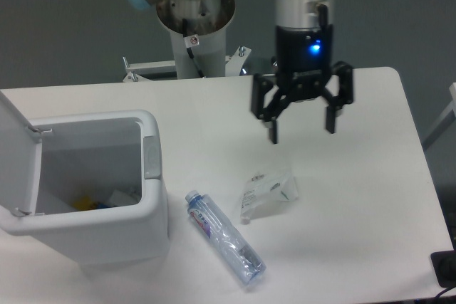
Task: Open the trash can
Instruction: 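Lift the gripper up and away from the opened trash can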
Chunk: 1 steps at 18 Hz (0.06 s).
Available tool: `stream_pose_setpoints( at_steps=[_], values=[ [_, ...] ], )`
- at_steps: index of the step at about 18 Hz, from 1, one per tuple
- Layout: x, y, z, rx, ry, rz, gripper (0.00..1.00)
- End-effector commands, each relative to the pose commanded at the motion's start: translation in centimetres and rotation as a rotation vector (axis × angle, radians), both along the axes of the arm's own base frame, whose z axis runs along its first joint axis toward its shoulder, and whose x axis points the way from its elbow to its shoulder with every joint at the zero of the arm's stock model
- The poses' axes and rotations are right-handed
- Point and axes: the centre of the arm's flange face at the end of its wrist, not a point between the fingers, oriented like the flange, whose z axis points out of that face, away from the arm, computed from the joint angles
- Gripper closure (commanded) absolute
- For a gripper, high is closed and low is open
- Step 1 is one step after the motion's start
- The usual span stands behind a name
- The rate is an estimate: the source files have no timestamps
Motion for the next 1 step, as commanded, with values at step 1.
stream_pose_setpoints(
  at_steps=[1],
  values=[
    [-0.03, -0.56, -0.65, -0.040, 0.014, -0.024, 0.00]
  ],
)
